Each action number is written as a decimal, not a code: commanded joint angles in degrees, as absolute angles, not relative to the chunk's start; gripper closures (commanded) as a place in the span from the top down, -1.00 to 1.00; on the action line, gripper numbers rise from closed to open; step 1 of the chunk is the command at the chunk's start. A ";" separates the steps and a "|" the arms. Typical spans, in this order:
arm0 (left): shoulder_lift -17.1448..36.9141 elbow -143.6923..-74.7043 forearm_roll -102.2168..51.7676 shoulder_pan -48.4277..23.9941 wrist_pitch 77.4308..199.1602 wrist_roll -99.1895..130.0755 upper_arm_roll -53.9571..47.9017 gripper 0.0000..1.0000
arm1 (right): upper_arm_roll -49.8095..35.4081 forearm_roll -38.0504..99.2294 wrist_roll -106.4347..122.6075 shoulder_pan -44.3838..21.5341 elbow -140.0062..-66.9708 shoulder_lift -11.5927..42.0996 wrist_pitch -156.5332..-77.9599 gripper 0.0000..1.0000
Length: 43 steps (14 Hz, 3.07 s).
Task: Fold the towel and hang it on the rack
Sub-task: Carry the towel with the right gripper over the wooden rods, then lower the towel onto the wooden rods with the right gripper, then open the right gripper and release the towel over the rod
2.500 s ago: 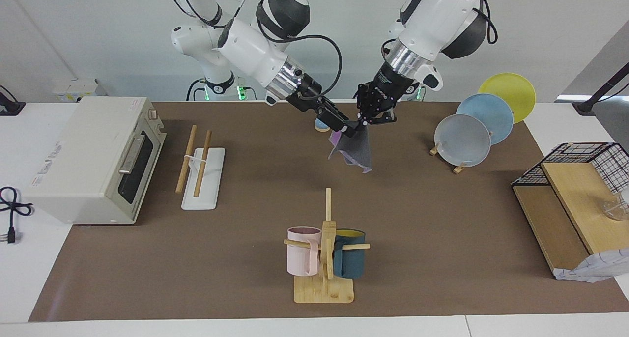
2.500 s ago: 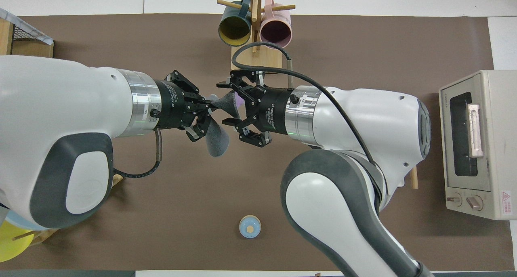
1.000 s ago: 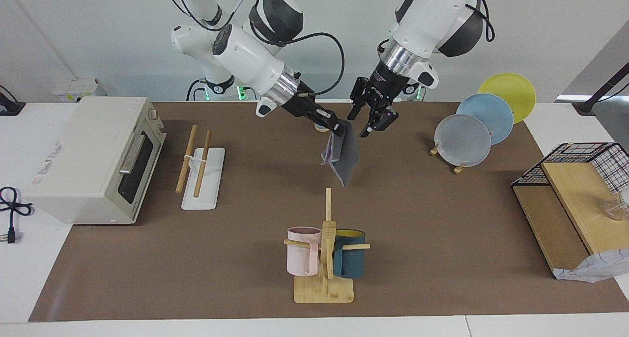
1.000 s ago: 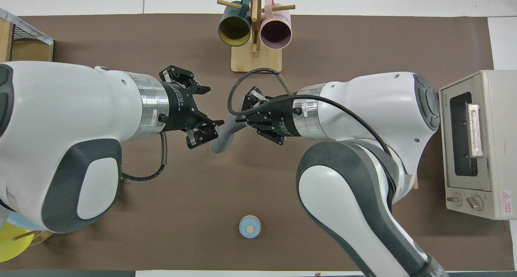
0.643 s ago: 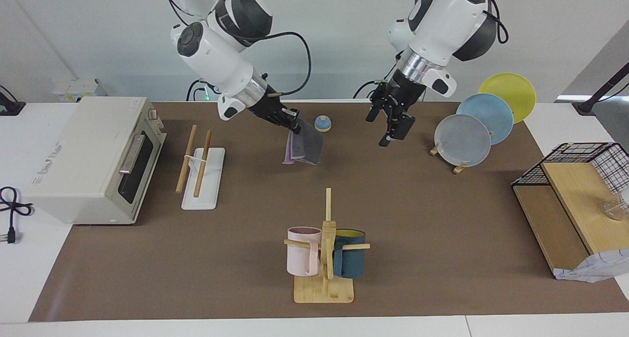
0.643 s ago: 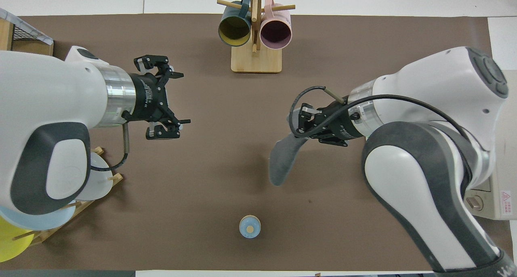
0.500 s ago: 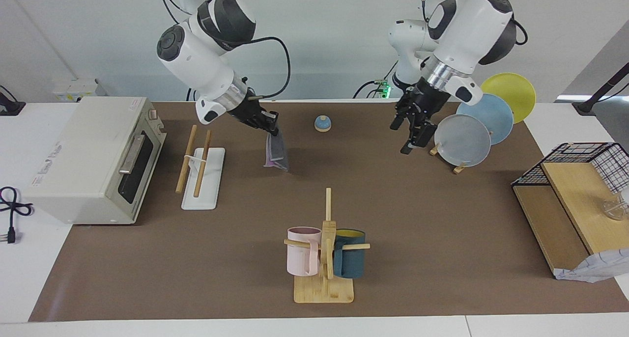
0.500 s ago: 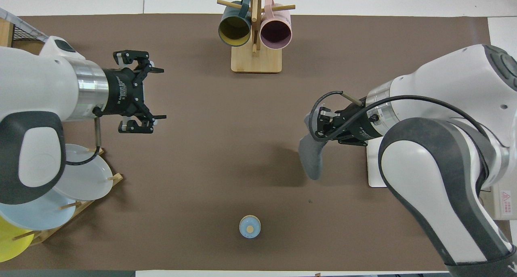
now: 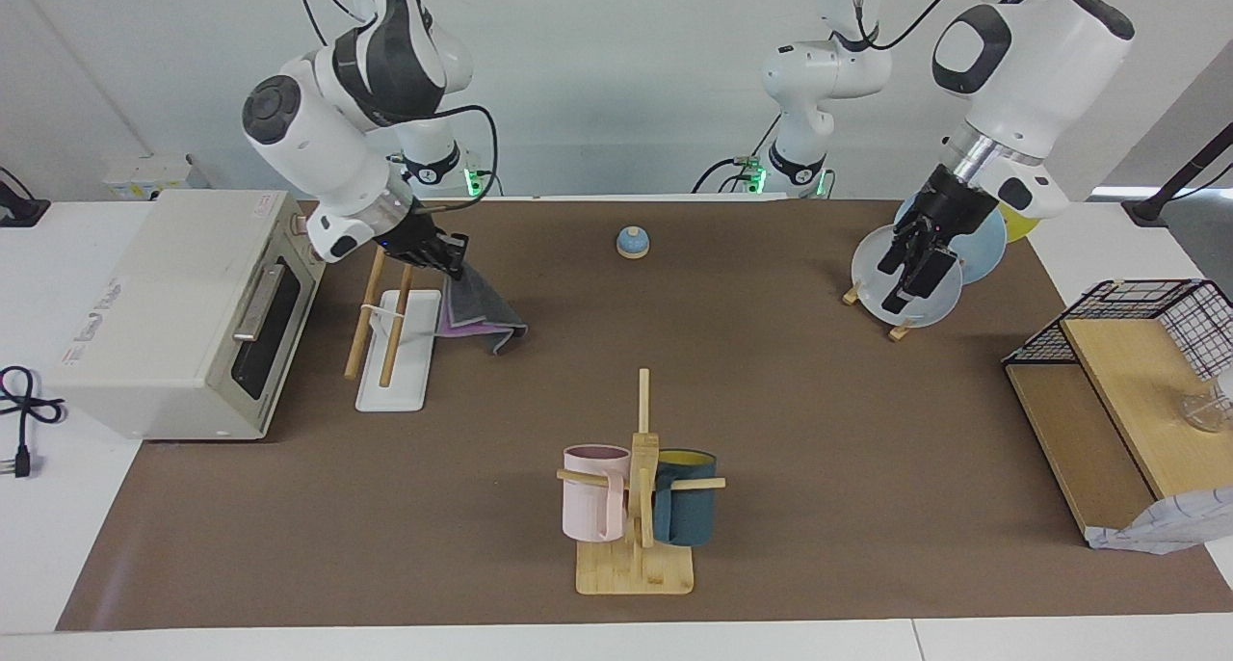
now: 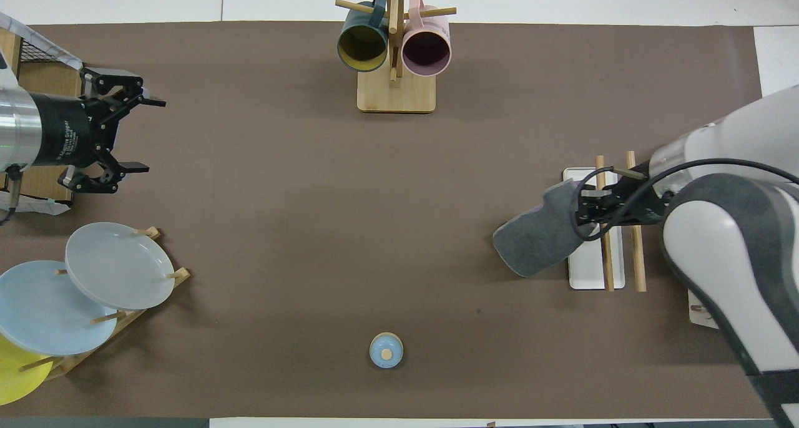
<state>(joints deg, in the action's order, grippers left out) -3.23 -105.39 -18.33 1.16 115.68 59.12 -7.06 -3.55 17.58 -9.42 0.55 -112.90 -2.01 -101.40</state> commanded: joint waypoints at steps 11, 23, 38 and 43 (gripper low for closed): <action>-1.24 -95.20 1.76 2.20 94.94 10.04 -7.47 1.00 | -4.31 -2.37 15.11 7.29 -112.32 -2.90 -101.78 -1.00; -0.17 -94.83 1.23 -2.90 91.05 2.72 -2.72 1.00 | -4.22 -4.82 23.18 9.84 -116.45 -4.04 -105.99 -1.00; -1.41 -95.62 1.23 -2.37 91.67 2.64 -2.81 1.00 | -4.13 -6.94 29.09 10.20 -120.94 -5.36 -111.00 -1.00; -1.41 -95.62 1.23 -2.11 91.49 2.55 -2.81 1.00 | -4.22 -6.94 32.96 11.34 -121.03 -5.45 -111.88 -1.00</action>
<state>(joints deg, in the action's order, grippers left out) -1.24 -96.24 0.48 -1.93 92.41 2.05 -3.15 -3.74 -5.97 30.76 10.28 -119.16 -3.83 -110.35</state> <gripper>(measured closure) 0.000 0.978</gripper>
